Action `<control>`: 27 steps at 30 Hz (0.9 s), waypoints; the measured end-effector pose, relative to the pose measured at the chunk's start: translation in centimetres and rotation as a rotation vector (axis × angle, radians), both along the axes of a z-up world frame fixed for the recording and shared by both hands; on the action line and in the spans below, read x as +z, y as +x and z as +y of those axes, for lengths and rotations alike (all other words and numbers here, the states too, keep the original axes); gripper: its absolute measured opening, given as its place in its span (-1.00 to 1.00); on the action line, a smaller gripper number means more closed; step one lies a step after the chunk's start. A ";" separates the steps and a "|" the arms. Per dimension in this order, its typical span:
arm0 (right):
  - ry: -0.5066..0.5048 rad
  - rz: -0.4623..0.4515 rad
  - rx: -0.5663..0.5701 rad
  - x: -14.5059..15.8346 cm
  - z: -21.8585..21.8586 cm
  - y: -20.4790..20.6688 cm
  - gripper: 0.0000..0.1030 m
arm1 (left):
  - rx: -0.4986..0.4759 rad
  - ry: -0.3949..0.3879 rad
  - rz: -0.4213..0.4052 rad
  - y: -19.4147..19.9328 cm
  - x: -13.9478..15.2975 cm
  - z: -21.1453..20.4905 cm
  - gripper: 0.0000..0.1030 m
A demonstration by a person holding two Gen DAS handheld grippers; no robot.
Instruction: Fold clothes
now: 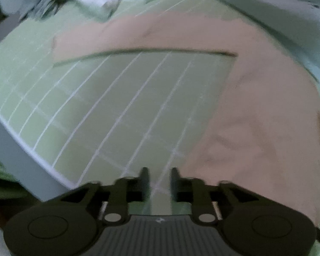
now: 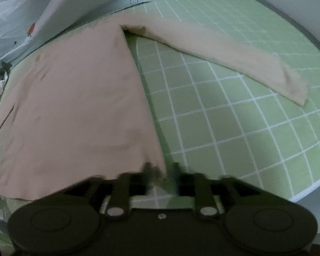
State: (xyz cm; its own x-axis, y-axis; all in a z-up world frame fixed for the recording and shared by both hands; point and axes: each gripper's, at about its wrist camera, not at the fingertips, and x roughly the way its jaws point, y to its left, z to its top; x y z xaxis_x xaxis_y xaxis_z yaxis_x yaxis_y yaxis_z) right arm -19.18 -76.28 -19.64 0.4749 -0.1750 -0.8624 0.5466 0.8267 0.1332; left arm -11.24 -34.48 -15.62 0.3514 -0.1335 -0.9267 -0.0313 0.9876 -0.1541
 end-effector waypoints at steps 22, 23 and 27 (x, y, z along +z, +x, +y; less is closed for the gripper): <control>-0.151 -0.071 -0.564 -2.2 -18.1 -3.6 0.58 | -0.130 0.088 -0.058 -2.3 1.0 -10.6 0.21; -0.179 -0.062 -0.508 -2.1 -18.0 -3.1 0.36 | -0.124 0.091 -0.056 -2.4 1.1 -10.8 0.21; -0.219 -0.041 -0.359 -1.4 -17.3 -2.3 -0.84 | -0.111 0.106 -0.055 -2.8 1.3 -11.3 0.21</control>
State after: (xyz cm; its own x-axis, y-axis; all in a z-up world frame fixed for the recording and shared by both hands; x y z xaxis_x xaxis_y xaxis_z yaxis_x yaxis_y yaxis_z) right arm -21.47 -93.58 -21.03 0.3832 -0.5126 -0.7684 0.8030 0.5959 0.0029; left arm -14.01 -45.73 -14.33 0.3903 -0.0765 -0.9175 0.0840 0.9953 -0.0472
